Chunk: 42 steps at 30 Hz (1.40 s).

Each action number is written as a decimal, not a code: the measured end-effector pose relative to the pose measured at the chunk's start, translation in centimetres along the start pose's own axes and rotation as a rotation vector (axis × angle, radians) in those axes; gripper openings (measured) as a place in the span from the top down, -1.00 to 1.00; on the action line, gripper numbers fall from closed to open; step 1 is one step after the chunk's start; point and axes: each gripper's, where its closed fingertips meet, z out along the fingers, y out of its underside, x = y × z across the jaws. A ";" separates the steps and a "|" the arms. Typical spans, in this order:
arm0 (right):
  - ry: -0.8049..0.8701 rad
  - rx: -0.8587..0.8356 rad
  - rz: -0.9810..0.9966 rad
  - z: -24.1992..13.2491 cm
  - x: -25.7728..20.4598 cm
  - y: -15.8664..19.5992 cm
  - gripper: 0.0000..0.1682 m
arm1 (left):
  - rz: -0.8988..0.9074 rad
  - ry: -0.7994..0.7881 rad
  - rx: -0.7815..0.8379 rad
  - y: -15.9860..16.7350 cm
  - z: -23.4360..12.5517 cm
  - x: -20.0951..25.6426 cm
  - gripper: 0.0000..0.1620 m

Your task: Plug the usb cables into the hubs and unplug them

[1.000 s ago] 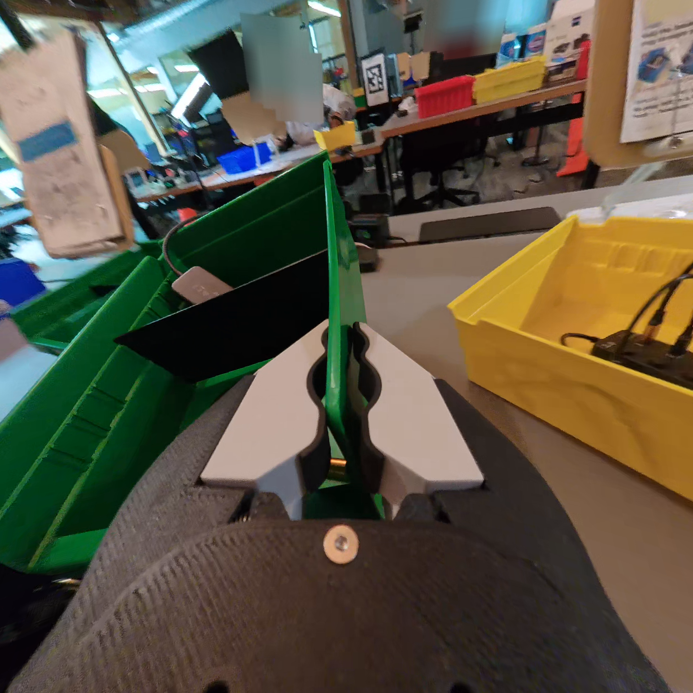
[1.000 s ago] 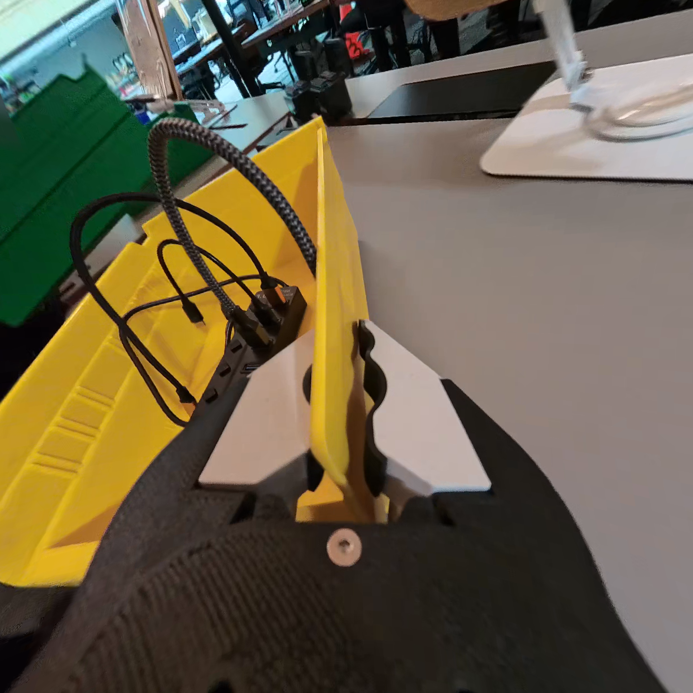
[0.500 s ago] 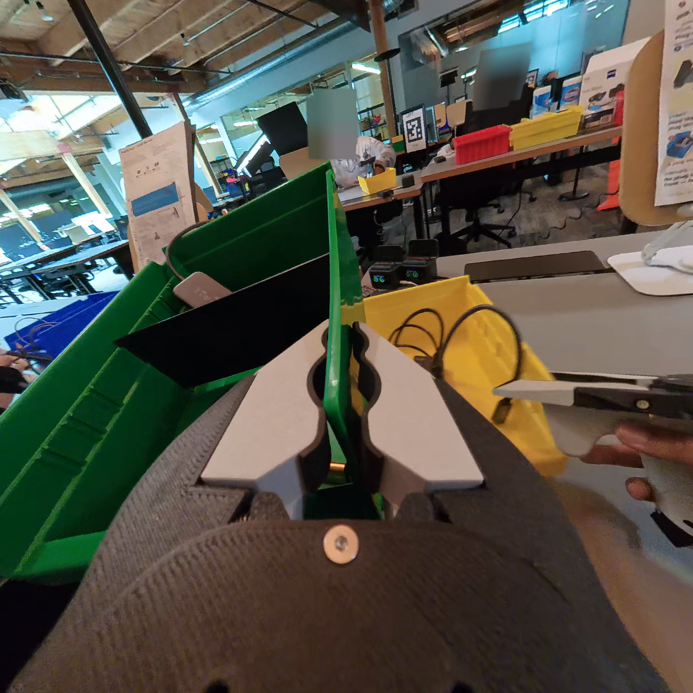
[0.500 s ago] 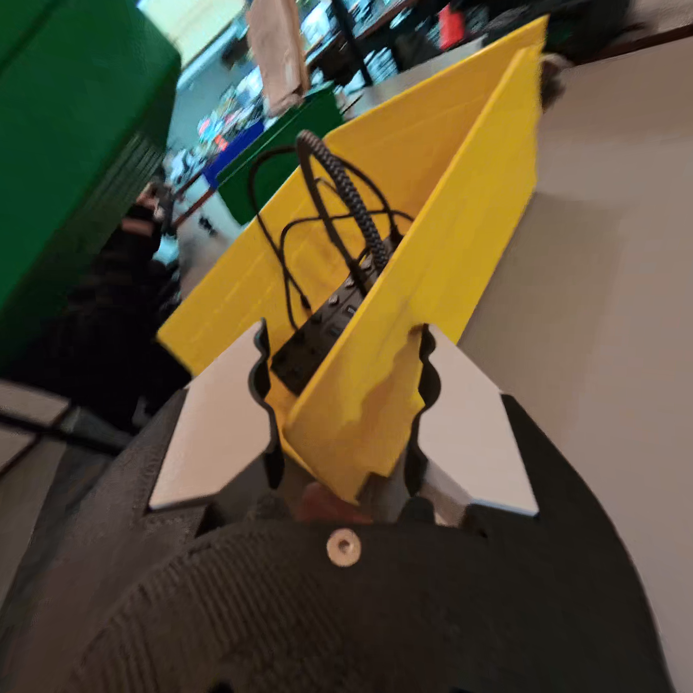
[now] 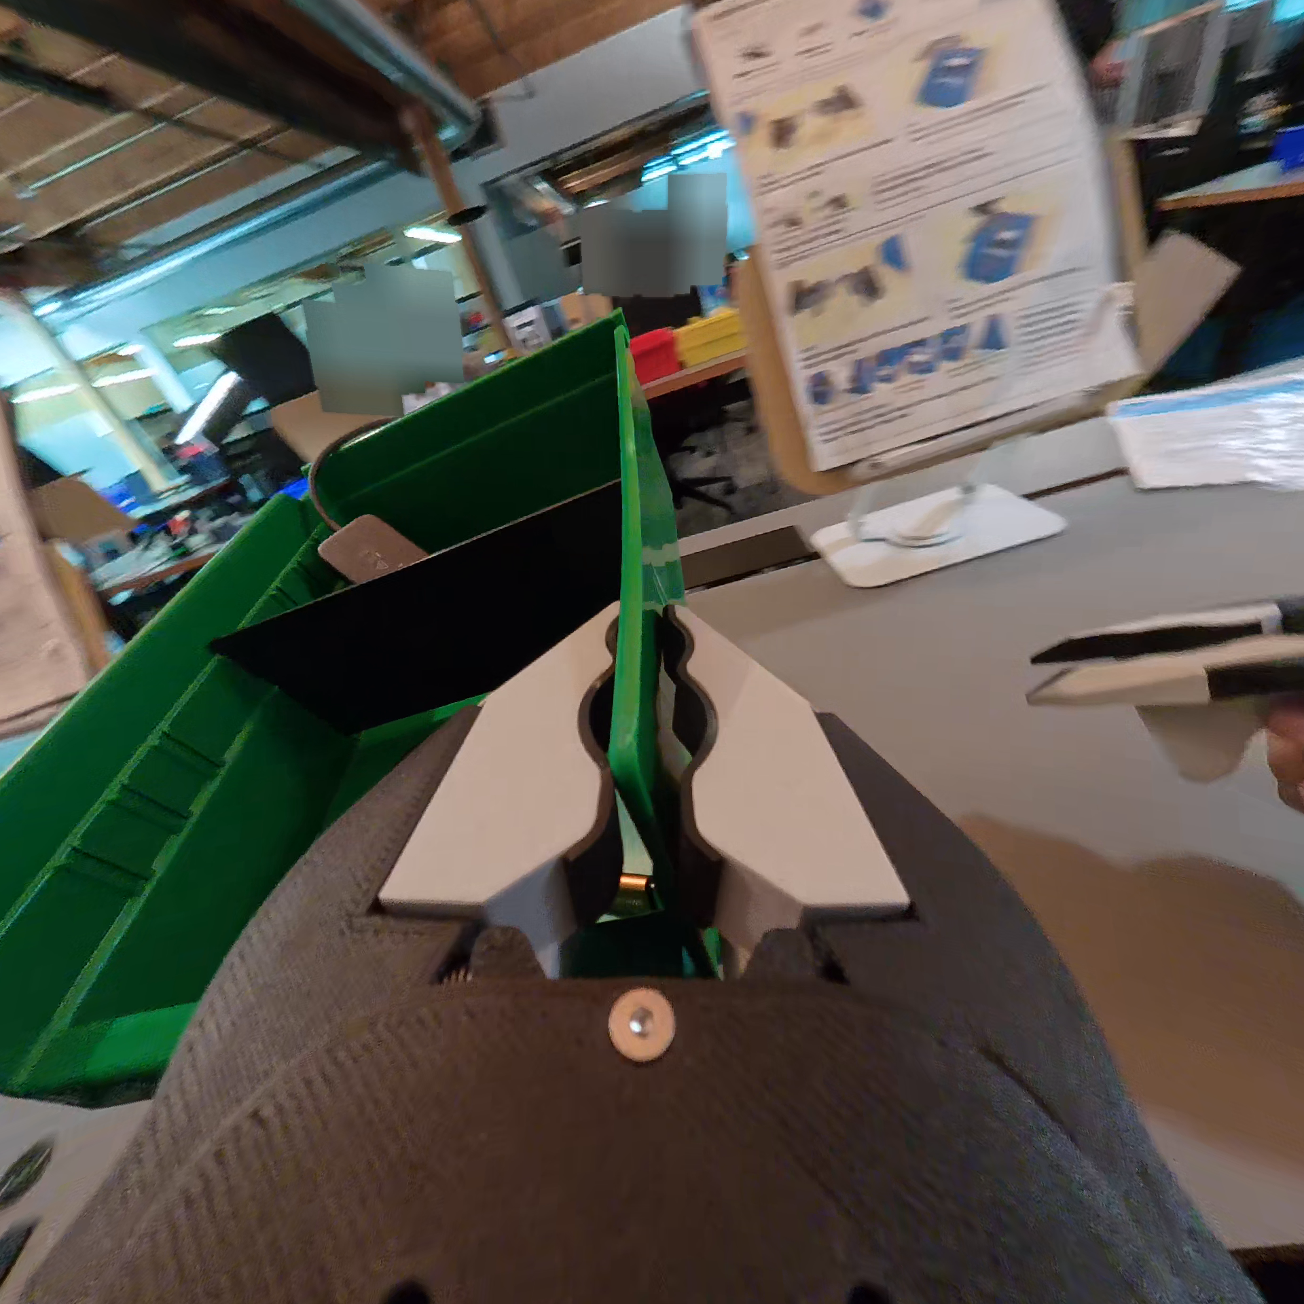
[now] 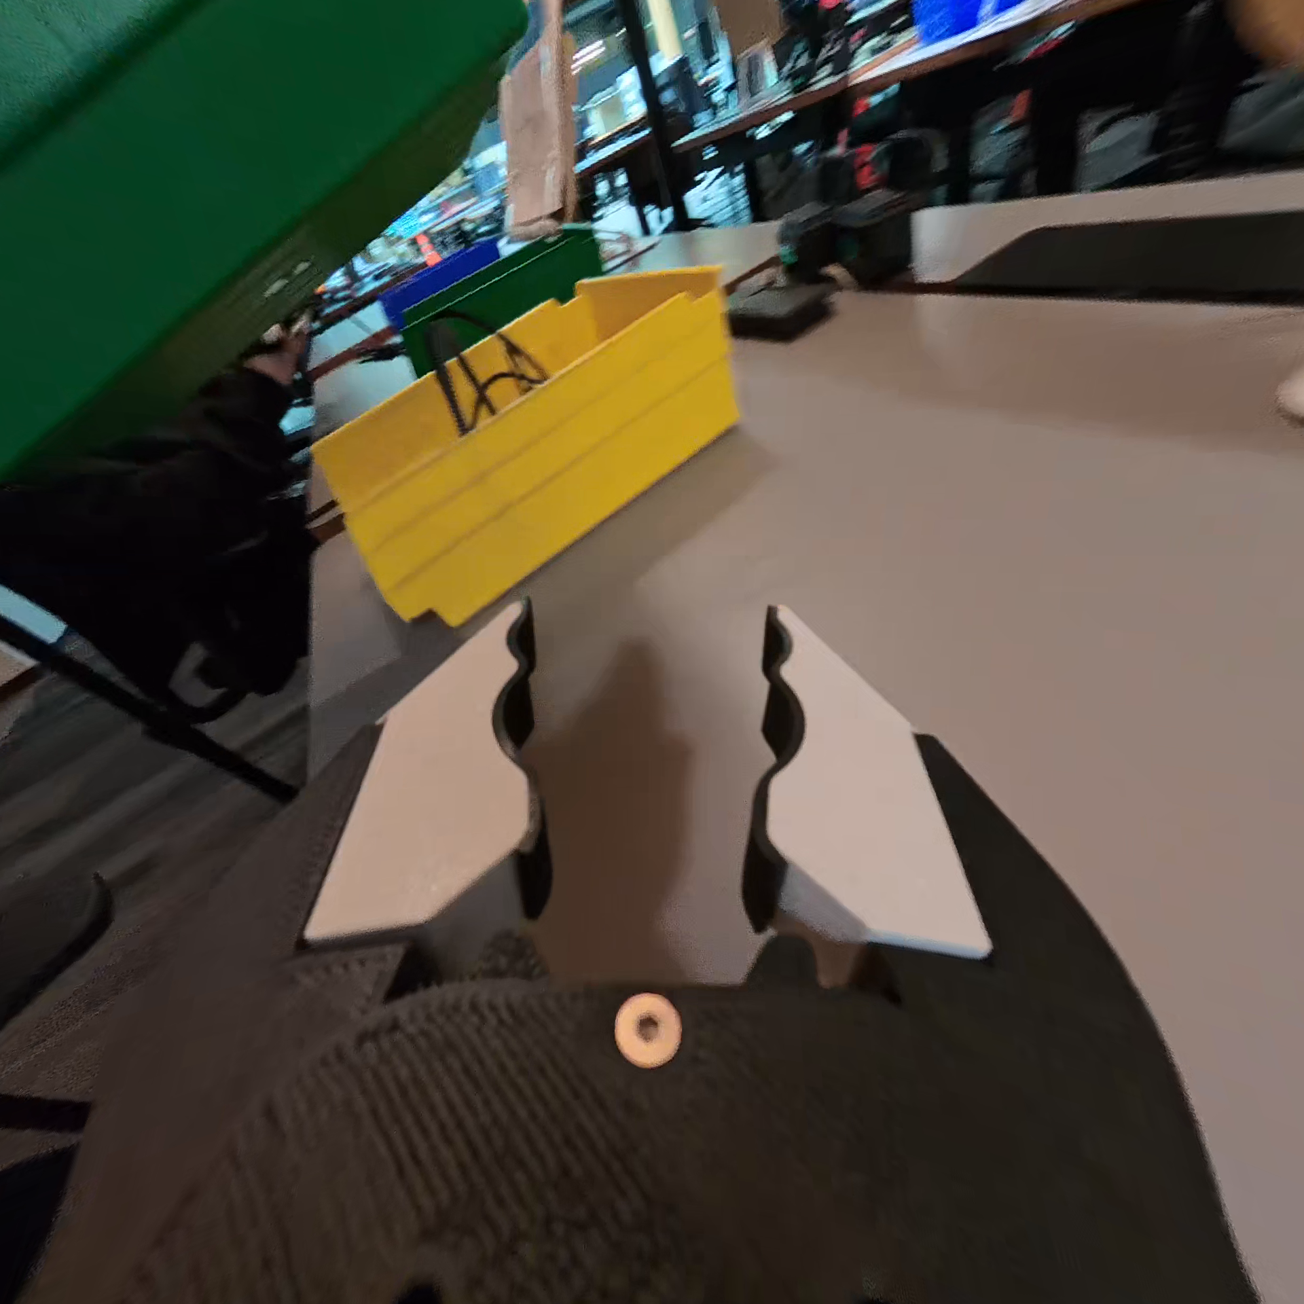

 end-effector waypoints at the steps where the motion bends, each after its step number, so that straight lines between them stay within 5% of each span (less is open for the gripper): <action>1: 0.028 0.007 0.012 -2.1 1.6 -0.5 0.26 | 0.018 0.050 0.009 -0.5 0.6 2.4 0.98; 6: 0.187 0.214 0.118 -13.6 7.8 -4.0 0.35 | 0.095 0.341 0.029 -0.3 2.8 15.7 0.97; 10: 0.367 0.230 0.109 -20.3 10.2 -2.3 0.32 | 0.160 0.556 -0.041 2.8 3.4 26.0 0.97; 15: 0.484 0.226 0.072 -25.0 9.5 -0.4 0.33 | 0.193 0.755 -0.053 6.0 2.7 33.9 0.96; 22: 0.585 0.185 0.127 -27.7 9.5 2.9 0.32 | 0.209 0.846 -0.009 8.3 3.3 38.9 0.96; 28: 0.674 0.158 0.139 -29.6 9.1 4.8 0.28 | 0.141 0.986 0.010 7.6 2.6 41.6 0.84; 33: 0.716 0.176 0.138 -31.0 9.1 5.0 0.25 | -0.162 1.297 0.024 4.6 -0.8 42.2 0.45; 35: 0.708 0.182 0.141 -31.0 9.1 4.8 0.23 | -0.291 1.334 0.073 2.6 -0.9 40.8 0.44; 37: 0.688 0.174 0.129 -30.6 8.9 4.8 0.19 | -0.397 1.252 0.118 1.1 1.2 38.2 0.56; 39: 0.671 0.150 0.093 -29.8 8.2 4.6 0.10 | -0.468 1.043 0.167 0.6 5.1 34.0 1.00; 42: 0.686 0.075 -0.095 -27.9 6.4 3.7 -0.01 | -0.526 0.695 0.220 1.9 10.2 26.2 1.00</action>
